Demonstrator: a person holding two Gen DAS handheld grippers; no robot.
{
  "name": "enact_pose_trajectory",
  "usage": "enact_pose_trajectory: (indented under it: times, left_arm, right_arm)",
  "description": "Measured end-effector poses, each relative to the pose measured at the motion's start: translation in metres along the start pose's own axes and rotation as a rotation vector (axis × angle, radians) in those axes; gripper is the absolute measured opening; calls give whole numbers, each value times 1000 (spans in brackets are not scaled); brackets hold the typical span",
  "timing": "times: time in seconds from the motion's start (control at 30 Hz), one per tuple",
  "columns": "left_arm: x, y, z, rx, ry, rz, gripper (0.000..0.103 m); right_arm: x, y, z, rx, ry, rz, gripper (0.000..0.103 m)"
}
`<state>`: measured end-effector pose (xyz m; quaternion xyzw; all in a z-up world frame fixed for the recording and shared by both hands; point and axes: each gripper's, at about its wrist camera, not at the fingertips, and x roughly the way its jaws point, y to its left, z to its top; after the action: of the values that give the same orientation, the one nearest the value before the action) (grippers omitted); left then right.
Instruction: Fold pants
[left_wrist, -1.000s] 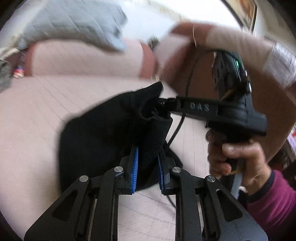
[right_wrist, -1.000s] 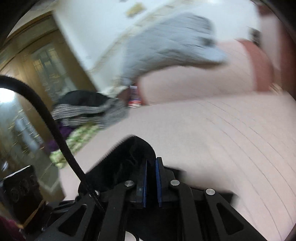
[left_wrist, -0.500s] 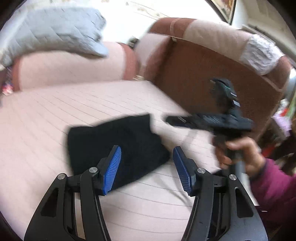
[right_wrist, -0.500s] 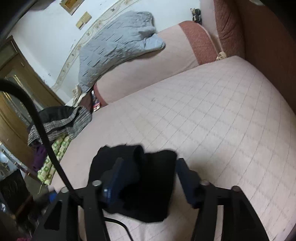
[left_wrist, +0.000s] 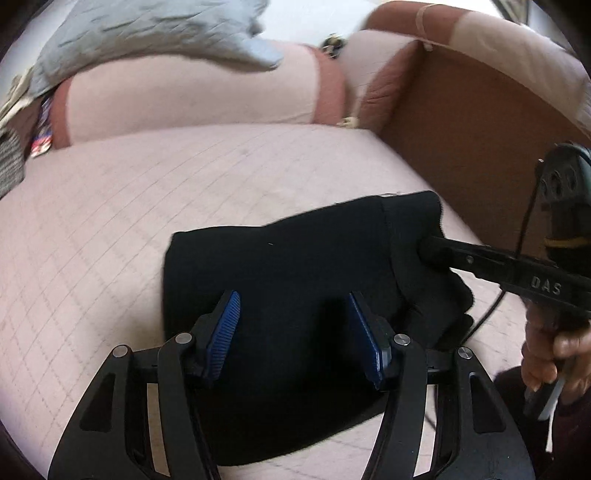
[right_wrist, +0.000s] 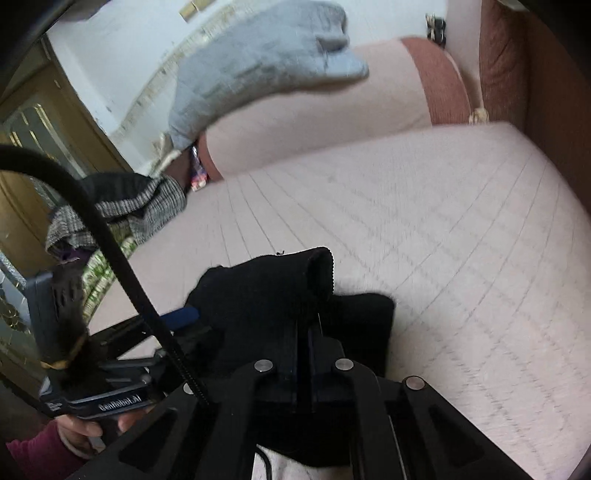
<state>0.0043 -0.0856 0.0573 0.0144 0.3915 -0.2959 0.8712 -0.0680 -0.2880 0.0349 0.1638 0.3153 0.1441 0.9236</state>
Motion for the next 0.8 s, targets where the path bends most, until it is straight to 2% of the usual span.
enact_pose_trajectory:
  times: [0.2,0.3,0.6,0.8]
  left_arm:
    - [13,-11,-14,-3,21,19,59]
    - [11,-19,-19,20,13,40,59]
    - [1,-18,-19,-25,4,53,59]
    - [-19,-7,-19,-54,-31,80,59]
  right_arm:
    - [22,-9,-19,36,86,-74,4]
    - [21,-12,-19,40,89,-69,4]
    - [17,-10,-18,14,79,-93,4]
    - [15,-8,-16,14,75,-111,4]
